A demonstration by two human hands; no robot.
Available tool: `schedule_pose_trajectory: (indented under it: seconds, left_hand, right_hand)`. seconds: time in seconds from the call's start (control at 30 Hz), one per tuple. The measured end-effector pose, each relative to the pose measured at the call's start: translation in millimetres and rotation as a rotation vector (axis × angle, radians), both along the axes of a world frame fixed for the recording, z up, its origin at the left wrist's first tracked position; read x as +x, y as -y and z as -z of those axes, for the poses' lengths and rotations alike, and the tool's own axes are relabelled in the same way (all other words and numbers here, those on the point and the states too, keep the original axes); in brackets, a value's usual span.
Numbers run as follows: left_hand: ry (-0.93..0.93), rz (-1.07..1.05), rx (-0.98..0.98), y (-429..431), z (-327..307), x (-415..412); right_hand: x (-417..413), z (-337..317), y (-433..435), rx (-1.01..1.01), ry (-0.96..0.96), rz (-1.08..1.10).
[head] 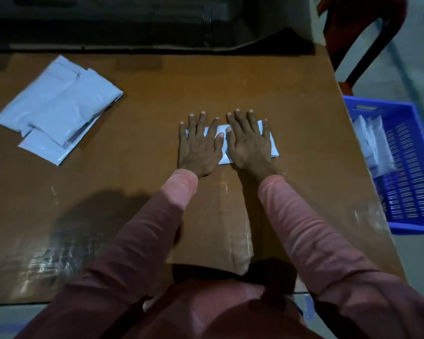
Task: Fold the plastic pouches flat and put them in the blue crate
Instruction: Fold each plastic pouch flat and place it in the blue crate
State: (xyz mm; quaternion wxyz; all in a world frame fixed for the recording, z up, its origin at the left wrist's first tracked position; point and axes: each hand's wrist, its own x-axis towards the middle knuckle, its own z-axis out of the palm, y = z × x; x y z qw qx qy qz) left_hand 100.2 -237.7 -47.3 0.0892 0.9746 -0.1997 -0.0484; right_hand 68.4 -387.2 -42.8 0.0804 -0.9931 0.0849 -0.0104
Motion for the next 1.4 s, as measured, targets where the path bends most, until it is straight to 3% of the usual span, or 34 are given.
schedule_pose_trajectory:
  seconds: [0.1, 0.23, 0.53, 0.73, 0.9, 1.1, 1.4]
  left_hand:
    - [-0.115, 0.034, -0.095, -7.2, -11.0, 6.0]
    - [-0.076, 0.148, -0.086, -13.3, -38.4, 18.2]
    - [-0.107, 0.252, -0.059, -3.0, -92.9, 24.6]
    - [-0.194, 0.39, -0.202, 16.0, -123.2, 2.6]
    - [-0.083, 0.546, -0.207, 50.0, -138.6, -16.5]
    - [0.254, 0.694, -0.021, 104.8, -157.5, -21.8]
    - [0.336, 0.97, -0.113, 220.4, -152.1, -58.1]
  right_hand:
    - [0.6, -3.5, 2.5, 0.079, -0.001, -0.014]
    - [-9.9, -18.2, 13.2, 0.205, 0.158, 0.035]
    - [-28.4, -70.9, 59.6, 0.284, 0.003, -0.096]
    - [-67.7, -105.4, 75.8, 0.231, -0.018, -0.077]
    - [-108.2, -118.5, 80.8, 0.217, 0.025, 0.016]
    - [-154.5, -133.5, 111.8, 0.111, 0.203, 0.239]
    - [-233.7, -125.0, 175.0, 0.001, 0.363, 0.476]
